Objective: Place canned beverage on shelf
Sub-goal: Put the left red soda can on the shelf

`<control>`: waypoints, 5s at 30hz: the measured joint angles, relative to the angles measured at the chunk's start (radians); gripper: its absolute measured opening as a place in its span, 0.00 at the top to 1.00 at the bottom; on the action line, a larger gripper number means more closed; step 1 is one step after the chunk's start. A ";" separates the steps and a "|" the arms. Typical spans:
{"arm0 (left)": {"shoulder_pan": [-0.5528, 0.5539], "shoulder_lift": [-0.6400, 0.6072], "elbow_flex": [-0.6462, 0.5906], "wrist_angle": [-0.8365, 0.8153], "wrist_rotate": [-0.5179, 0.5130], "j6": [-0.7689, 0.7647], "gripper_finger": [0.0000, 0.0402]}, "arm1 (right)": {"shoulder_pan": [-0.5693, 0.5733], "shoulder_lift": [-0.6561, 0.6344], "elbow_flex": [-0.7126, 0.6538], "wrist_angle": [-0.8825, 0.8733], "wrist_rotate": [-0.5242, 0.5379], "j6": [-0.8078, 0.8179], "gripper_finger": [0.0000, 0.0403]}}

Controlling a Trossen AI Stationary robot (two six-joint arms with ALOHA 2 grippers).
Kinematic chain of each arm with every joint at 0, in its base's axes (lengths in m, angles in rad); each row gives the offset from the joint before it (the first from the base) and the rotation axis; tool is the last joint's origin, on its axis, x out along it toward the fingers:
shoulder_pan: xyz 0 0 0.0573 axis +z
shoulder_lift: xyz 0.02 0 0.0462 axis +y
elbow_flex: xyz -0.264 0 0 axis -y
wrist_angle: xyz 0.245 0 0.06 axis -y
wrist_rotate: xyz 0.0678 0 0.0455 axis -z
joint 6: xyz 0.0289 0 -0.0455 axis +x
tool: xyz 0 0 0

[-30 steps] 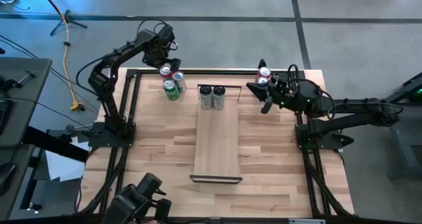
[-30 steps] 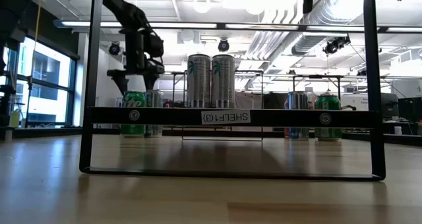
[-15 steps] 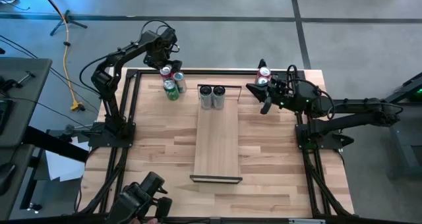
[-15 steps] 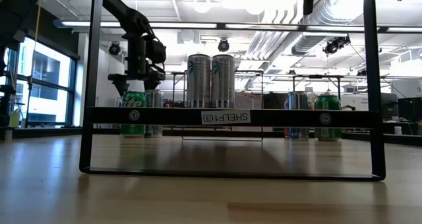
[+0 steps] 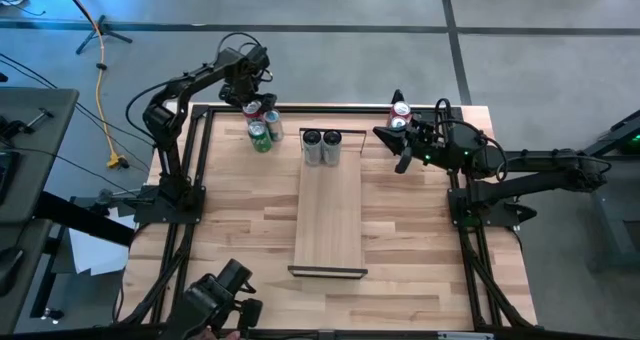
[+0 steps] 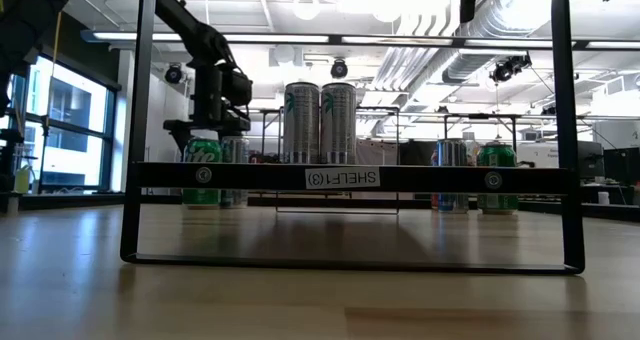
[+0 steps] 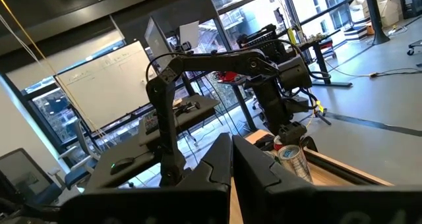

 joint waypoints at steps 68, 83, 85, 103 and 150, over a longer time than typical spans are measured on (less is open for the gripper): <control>0.071 -0.287 0.390 0.047 0.006 0.001 0.42 | 0.000 0.000 0.000 -0.019 0.000 -0.008 1.00; -0.144 -0.355 0.389 0.056 0.182 0.080 0.42 | 0.000 0.000 0.000 -0.020 0.001 -0.017 1.00; -0.197 -0.384 0.389 0.057 0.181 0.080 0.42 | 0.000 0.000 0.000 -0.021 0.000 -0.019 1.00; -0.815 -0.577 0.381 0.054 0.079 0.053 0.42 | -0.002 0.000 0.000 -0.021 0.001 -0.042 1.00; -1.052 0.118 0.381 -0.210 -0.049 0.177 0.42 | -0.003 -0.003 0.000 -0.052 0.054 -0.161 1.00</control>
